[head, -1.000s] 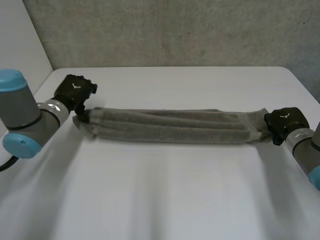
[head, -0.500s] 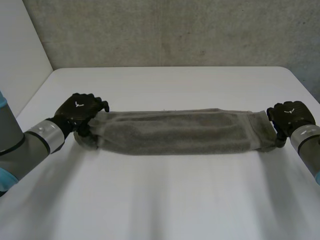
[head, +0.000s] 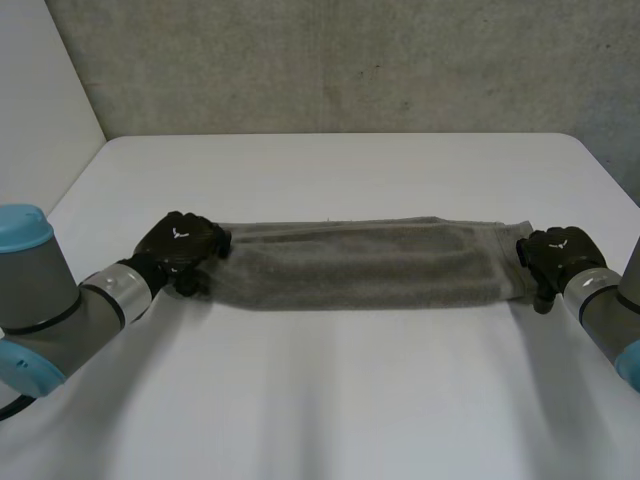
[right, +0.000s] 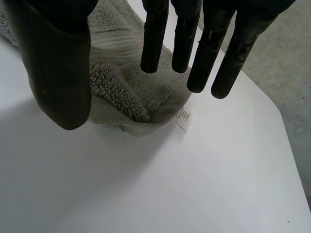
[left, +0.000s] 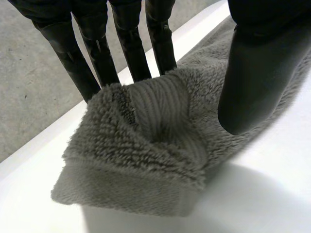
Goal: Fold the towel.
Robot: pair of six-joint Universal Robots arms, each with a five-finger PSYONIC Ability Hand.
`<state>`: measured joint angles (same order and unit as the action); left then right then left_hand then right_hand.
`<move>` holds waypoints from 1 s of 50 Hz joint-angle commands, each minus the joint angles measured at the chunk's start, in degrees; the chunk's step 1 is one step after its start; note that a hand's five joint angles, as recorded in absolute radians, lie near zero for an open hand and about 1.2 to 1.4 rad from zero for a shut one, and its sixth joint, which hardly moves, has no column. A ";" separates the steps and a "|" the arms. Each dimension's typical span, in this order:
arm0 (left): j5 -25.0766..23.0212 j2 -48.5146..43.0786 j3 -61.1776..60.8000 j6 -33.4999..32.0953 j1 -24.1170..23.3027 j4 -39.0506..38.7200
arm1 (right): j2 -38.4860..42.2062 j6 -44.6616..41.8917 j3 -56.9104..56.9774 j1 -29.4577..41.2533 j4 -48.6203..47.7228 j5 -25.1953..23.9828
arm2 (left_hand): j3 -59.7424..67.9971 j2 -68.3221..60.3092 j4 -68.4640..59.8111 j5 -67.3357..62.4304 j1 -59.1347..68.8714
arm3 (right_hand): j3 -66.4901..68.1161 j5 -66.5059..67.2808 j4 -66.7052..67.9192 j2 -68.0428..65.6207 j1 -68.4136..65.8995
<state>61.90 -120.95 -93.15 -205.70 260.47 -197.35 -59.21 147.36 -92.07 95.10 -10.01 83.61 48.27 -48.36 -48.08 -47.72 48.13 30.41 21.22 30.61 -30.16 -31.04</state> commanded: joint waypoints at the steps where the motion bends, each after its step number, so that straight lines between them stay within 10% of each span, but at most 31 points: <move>1: 0.32 -3.06 3.76 -0.31 0.04 -0.22 | 2.51 0.04 1.71 0.00 -0.01 0.07 | -5.09 5.18 4.89 14.54 -4.94 | 2.03 1.23 1.84 -2.29 -1.41; 10: 2.61 -6.49 6.49 -1.98 -0.05 -0.22 | 3.05 0.65 3.64 -0.53 -0.19 0.50 | -5.93 6.01 5.73 15.38 -5.78 | 49.49 48.69 49.30 -49.74 -48.87; 50: 3.49 -0.27 4.30 -1.63 -0.14 1.27 | 2.78 -1.01 14.97 -10.20 1.74 1.91 | -23.59 23.68 23.39 33.04 -23.44 | 49.59 48.78 49.39 -49.84 -48.96</move>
<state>65.48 -124.97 -87.67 -207.76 260.43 -196.67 -56.10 147.99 -80.22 84.77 -9.40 84.80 30.00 -30.25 -30.51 -29.03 30.12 76.44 65.24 76.54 -74.85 -73.86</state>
